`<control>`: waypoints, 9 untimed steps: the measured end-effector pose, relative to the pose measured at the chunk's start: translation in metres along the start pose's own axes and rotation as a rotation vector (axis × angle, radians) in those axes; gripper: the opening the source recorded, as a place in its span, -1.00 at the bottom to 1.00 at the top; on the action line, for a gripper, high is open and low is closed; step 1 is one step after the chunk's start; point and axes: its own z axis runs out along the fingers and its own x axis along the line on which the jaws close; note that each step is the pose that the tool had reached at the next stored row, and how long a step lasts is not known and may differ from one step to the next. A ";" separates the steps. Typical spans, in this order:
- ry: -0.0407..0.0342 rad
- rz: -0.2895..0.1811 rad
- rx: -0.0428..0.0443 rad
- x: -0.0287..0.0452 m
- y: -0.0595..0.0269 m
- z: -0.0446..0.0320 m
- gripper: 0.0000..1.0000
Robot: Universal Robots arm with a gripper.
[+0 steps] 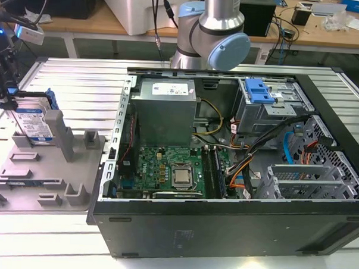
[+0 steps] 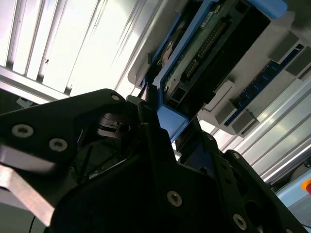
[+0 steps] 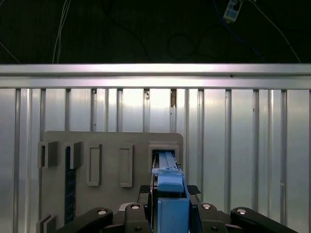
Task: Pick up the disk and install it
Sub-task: 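Pick up the disk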
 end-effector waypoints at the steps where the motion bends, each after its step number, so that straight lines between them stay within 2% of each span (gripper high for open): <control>1: -0.0001 0.000 0.0001 0.0000 0.0000 0.0002 -0.18; 9: 0.0000 0.000 0.0000 -0.0001 -0.0001 0.0023 -0.18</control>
